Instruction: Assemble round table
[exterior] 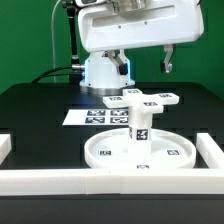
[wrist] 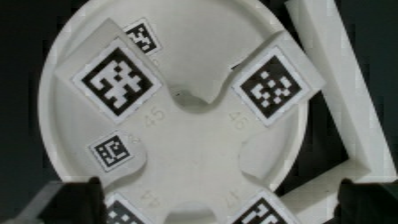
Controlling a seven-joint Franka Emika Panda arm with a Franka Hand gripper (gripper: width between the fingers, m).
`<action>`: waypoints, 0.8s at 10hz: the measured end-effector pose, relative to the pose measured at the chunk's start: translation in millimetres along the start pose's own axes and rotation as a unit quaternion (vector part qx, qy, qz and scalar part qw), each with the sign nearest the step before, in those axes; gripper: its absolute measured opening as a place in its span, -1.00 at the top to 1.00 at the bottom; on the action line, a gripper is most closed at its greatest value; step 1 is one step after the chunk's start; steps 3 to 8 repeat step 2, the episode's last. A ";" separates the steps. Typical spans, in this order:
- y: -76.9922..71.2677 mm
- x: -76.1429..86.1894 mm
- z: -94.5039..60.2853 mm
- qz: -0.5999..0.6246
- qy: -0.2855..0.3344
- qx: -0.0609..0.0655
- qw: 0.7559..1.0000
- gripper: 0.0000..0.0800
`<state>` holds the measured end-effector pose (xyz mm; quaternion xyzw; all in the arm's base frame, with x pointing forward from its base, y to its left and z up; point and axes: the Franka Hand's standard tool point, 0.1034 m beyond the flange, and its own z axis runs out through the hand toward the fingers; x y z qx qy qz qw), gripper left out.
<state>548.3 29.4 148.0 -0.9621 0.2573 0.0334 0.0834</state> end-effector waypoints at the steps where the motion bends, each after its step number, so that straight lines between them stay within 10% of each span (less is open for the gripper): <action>1: 0.0 0.0 0.2 0.000 0.000 0.000 1.000 -0.62; 8: 0.1 -0.1 0.3 0.000 0.000 0.000 1.000 -0.62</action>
Offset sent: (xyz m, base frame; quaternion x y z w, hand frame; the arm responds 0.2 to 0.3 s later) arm 0.0000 0.0000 0.0000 0.0000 0.0000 0.0000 1.0000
